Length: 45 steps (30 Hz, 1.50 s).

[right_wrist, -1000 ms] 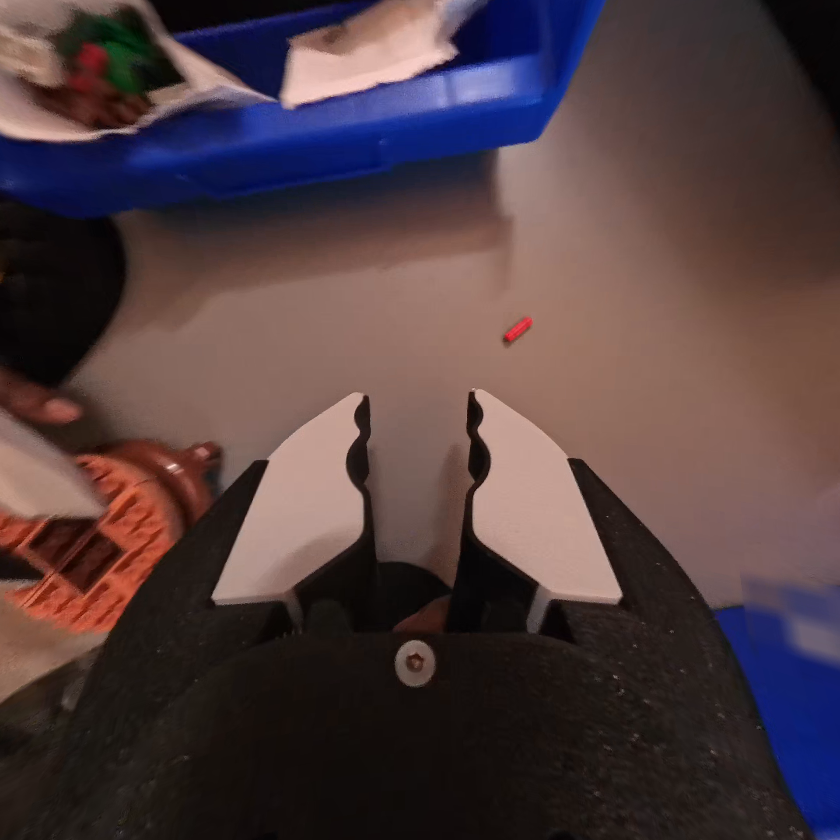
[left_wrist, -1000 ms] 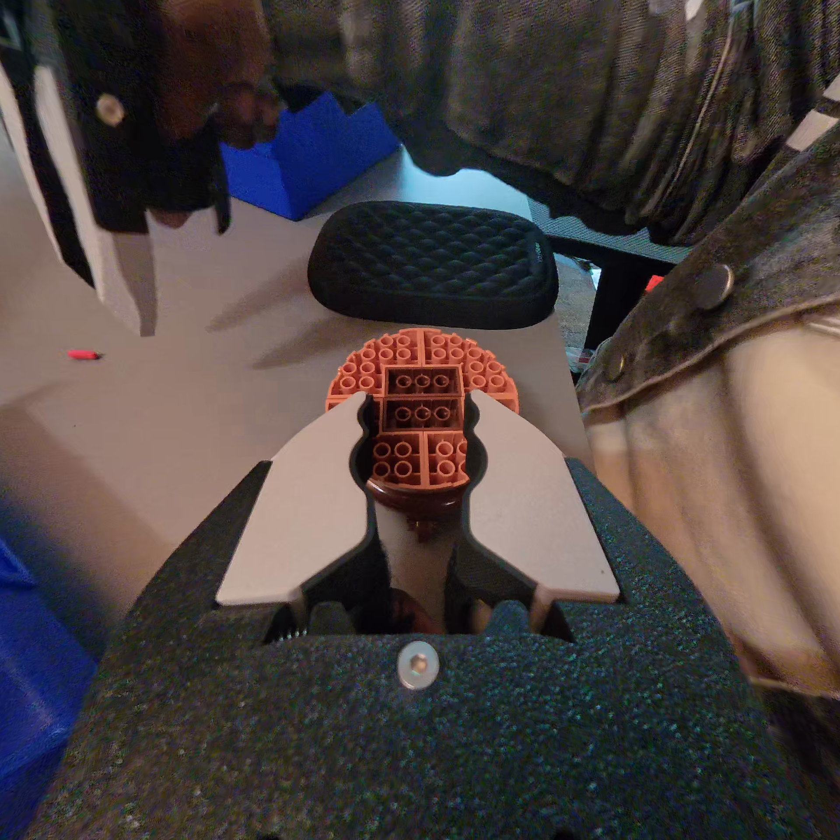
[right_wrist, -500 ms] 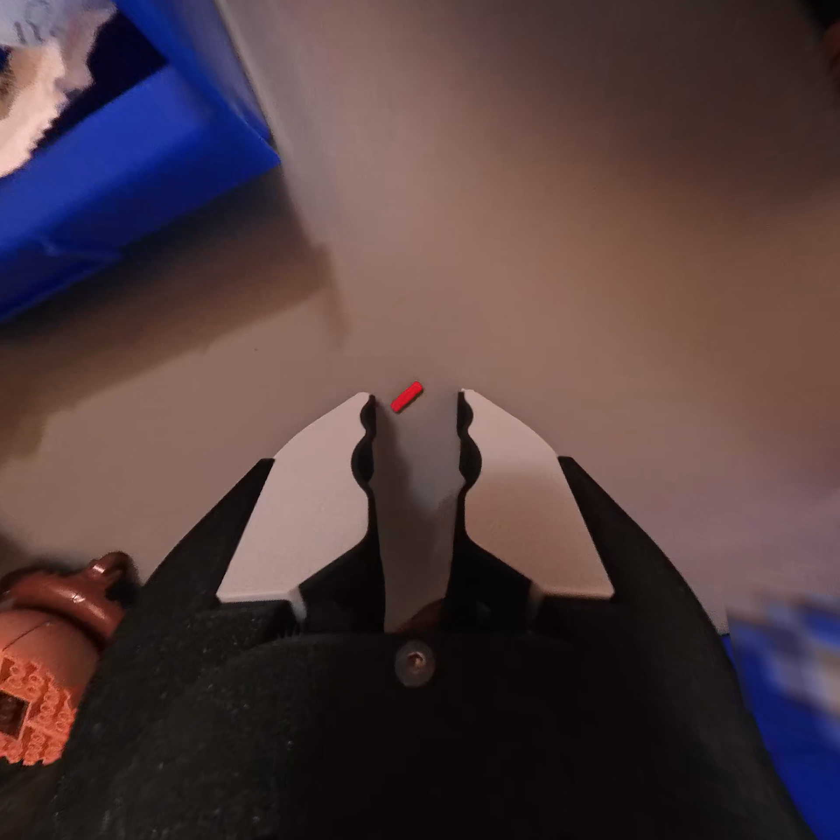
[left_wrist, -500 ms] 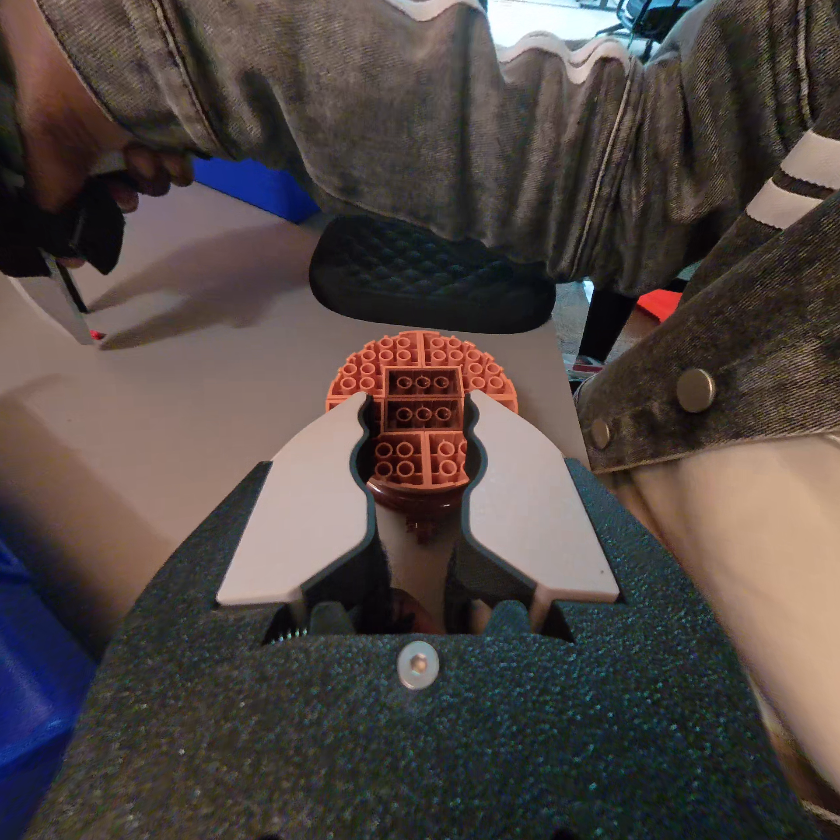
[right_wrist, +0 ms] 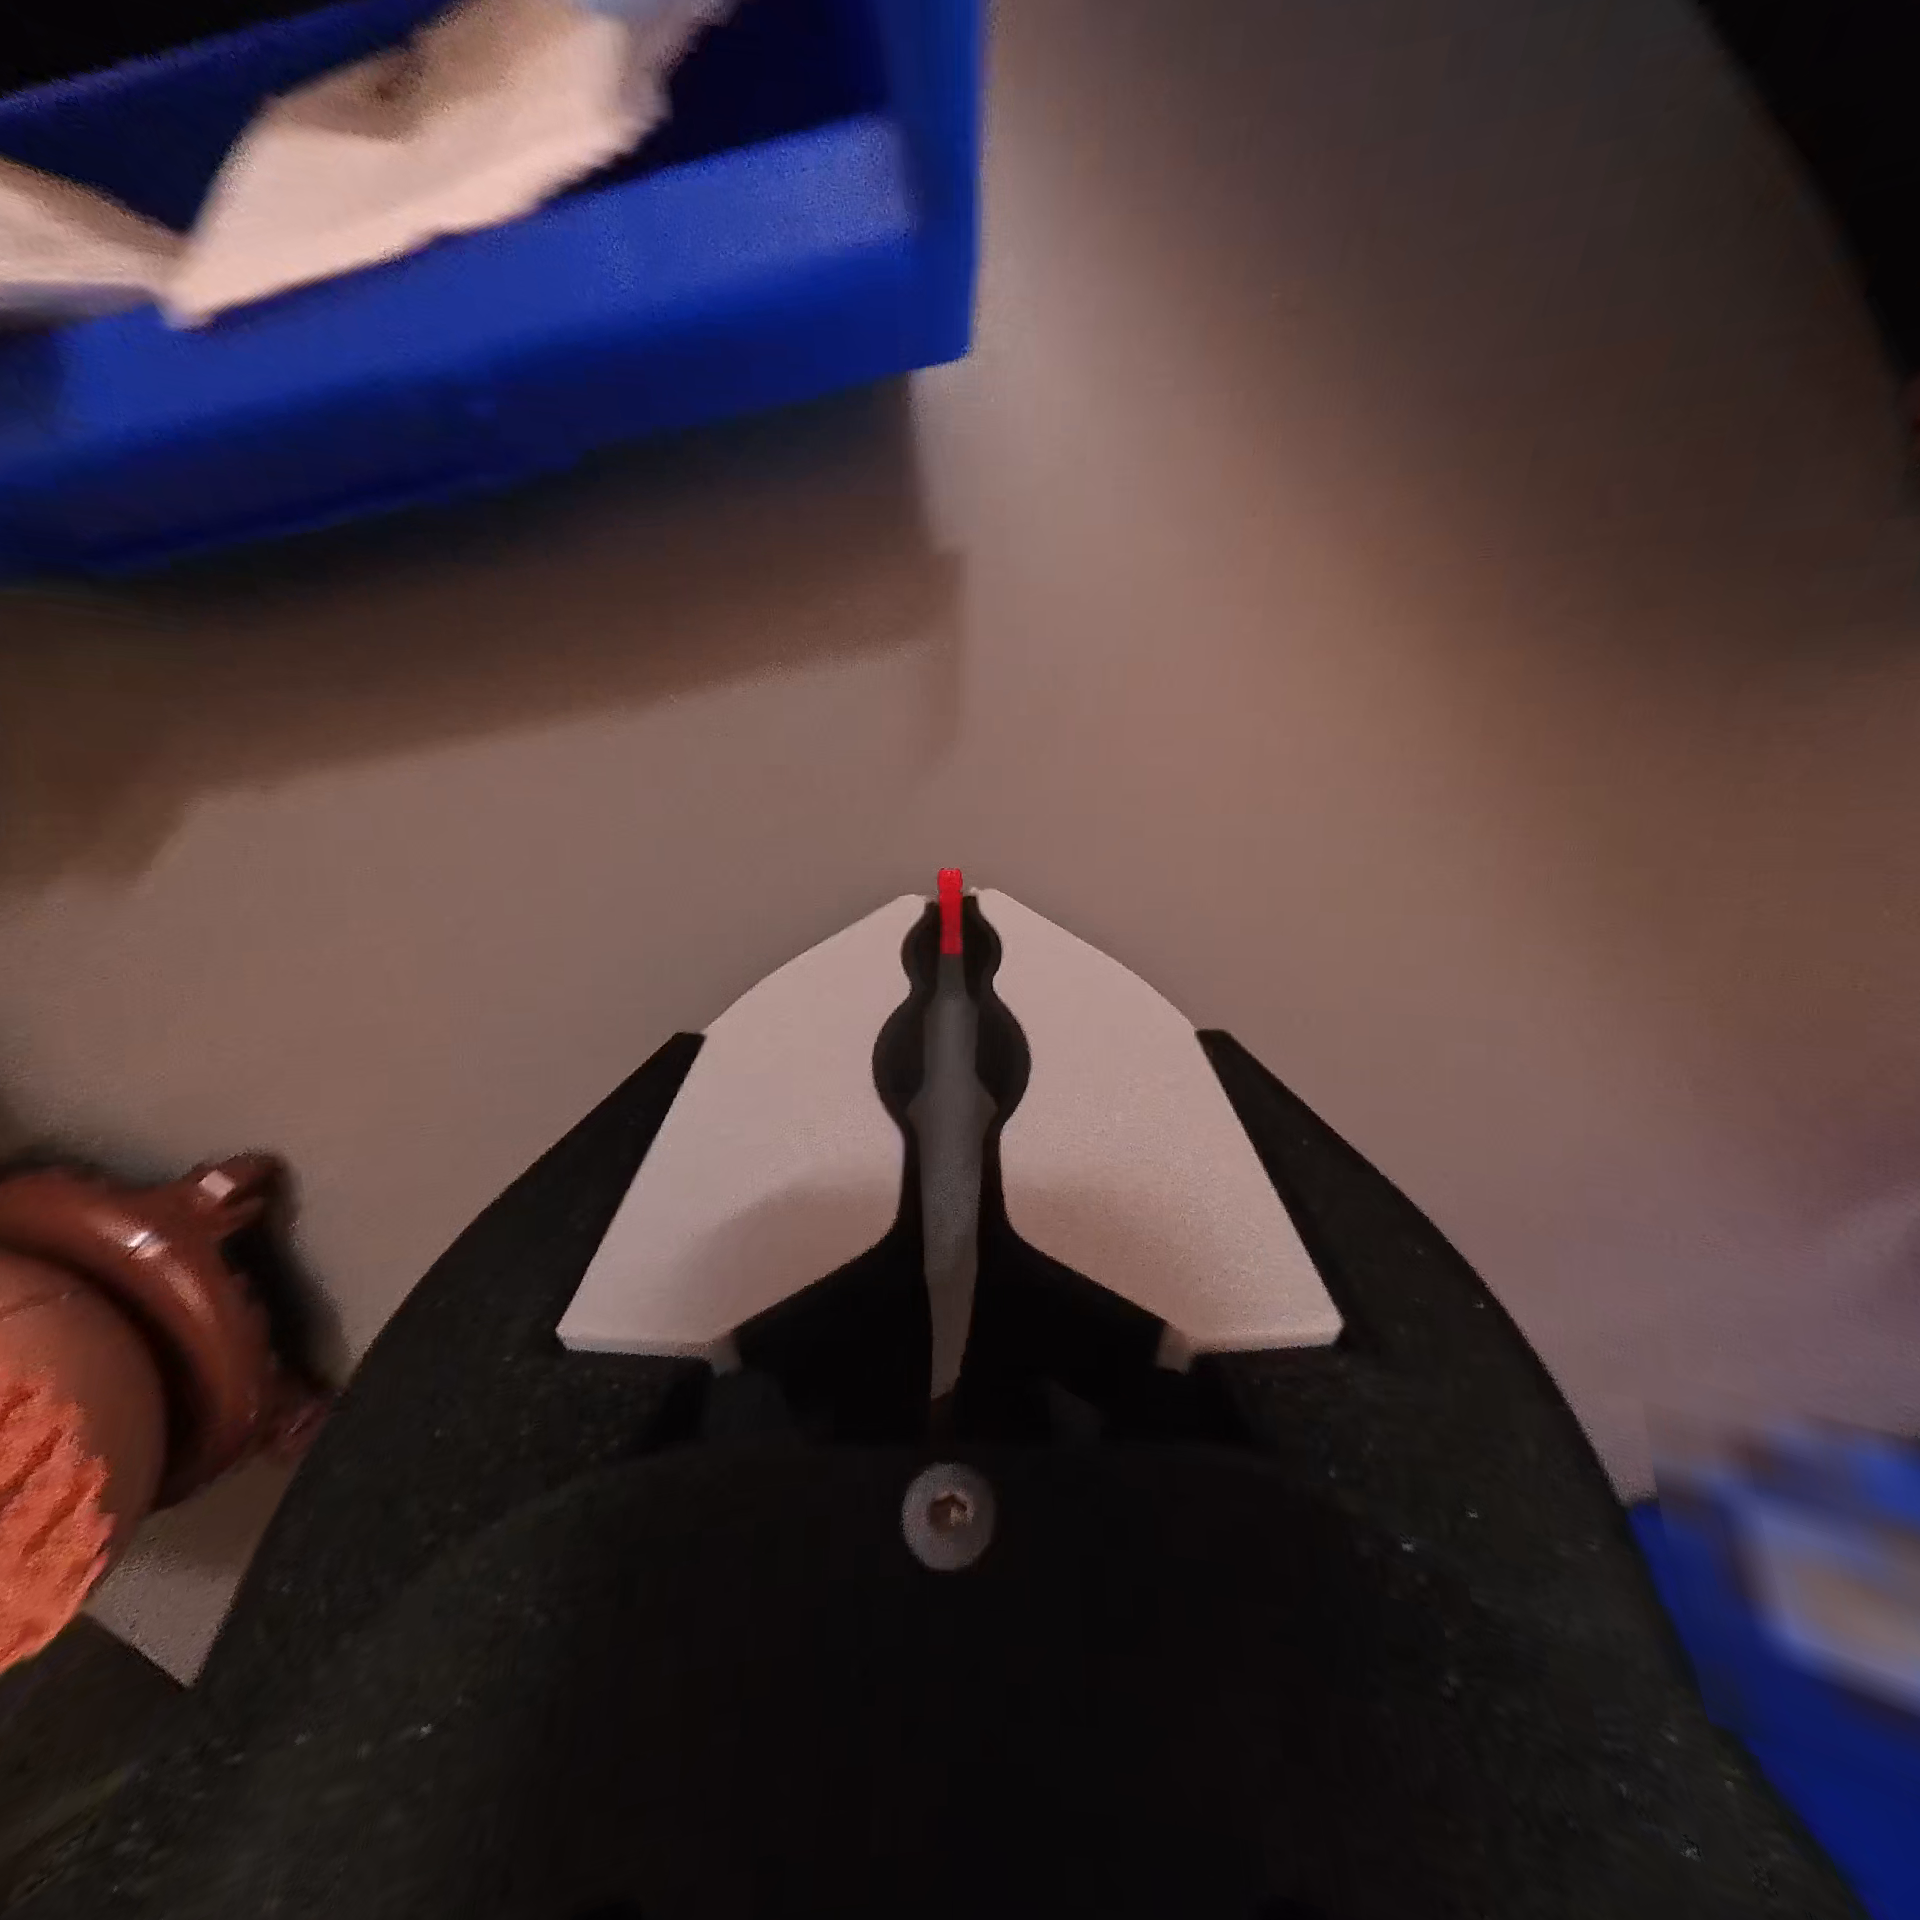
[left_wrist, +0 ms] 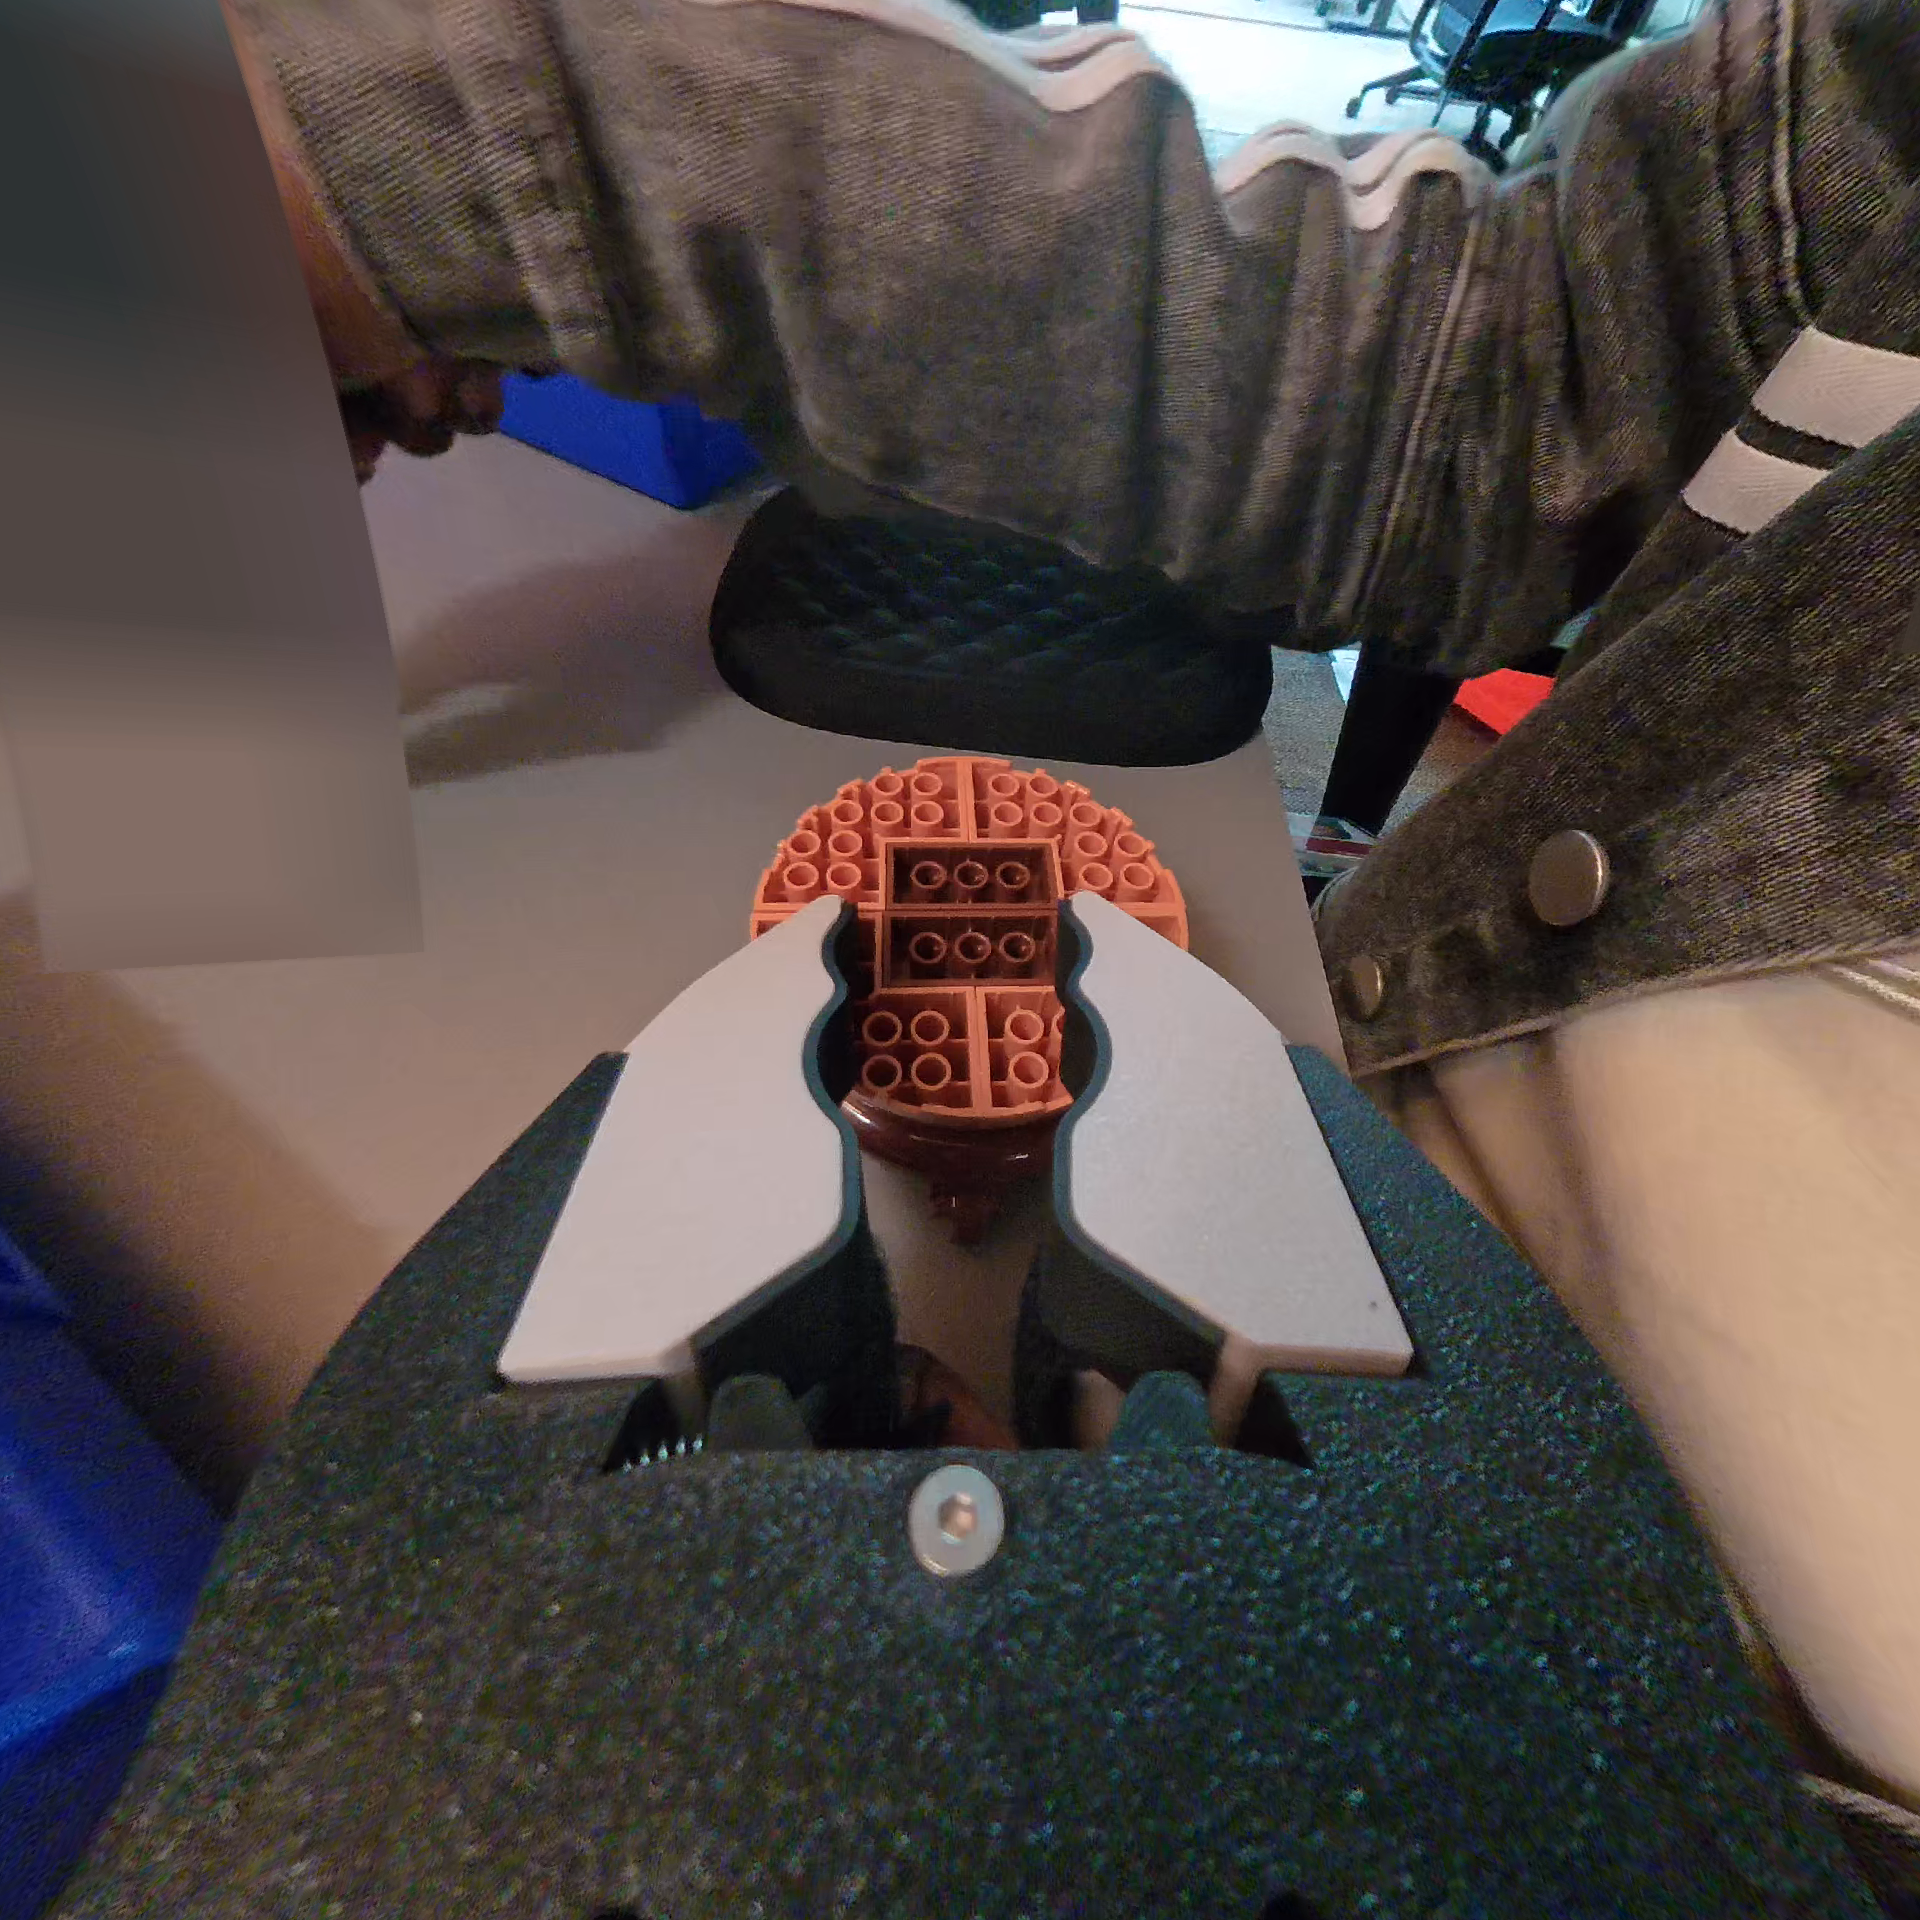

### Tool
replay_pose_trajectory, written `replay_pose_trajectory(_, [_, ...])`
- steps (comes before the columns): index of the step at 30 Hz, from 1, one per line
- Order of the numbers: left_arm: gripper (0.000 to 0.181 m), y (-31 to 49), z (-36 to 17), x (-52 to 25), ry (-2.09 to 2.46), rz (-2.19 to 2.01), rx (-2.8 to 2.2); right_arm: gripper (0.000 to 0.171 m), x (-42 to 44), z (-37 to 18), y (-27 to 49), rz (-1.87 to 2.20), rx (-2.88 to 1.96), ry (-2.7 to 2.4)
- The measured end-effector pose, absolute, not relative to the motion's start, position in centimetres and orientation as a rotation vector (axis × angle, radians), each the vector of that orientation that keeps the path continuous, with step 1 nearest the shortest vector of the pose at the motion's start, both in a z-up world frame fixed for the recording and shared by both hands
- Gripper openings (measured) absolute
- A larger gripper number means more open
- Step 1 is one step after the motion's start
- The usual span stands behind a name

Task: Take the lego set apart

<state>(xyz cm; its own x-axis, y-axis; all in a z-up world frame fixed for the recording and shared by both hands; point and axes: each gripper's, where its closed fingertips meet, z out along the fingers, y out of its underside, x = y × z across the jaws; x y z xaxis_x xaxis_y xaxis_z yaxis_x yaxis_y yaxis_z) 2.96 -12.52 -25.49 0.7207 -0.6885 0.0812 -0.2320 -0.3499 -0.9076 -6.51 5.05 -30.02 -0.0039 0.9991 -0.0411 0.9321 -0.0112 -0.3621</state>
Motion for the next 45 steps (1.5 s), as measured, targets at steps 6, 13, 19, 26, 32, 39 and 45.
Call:
replay_pose_trajectory(6, [0.035,-12.5,-25.5,3.0,0.706,-0.572,-1.915,0.004,-1.3,-21.7,0.6,0.458,-1.731,-1.961])
replay_pose_trajectory(13, [0.033,-12.4,-25.5,2.9,0.699,-0.571,-1.92,0.003,11.9,-14.3,4.3,0.291,-1.805,-1.553])
replay_pose_trajectory(19, [0.032,-12.3,-25.5,2.8,0.688,-0.593,-1.93,0.003,18.4,-15.6,8.9,0.209,-1.951,-1.413])
replay_pose_trajectory(26, [0.033,-12.2,-25.6,2.7,0.687,-0.551,-1.938,0.005,19.3,-18.8,13.4,0.121,-2.016,-1.363])
replay_pose_trajectory(32, [0.033,-12.2,-25.6,2.7,0.687,-0.554,-1.941,0.023,19.5,-20.2,13.8,0.138,-2.013,-1.422])
replay_pose_trajectory(39, [0.033,-12.1,-25.6,2.7,0.688,-0.544,-1.944,0.048,19.1,-19.4,13.3,0.275,-1.932,-1.454])
replay_pose_trajectory(45, [0.034,-12.2,-25.6,2.8,0.7,-0.533,-1.944,0.039,16.7,-16.5,9.4,0.572,-1.701,-1.509])
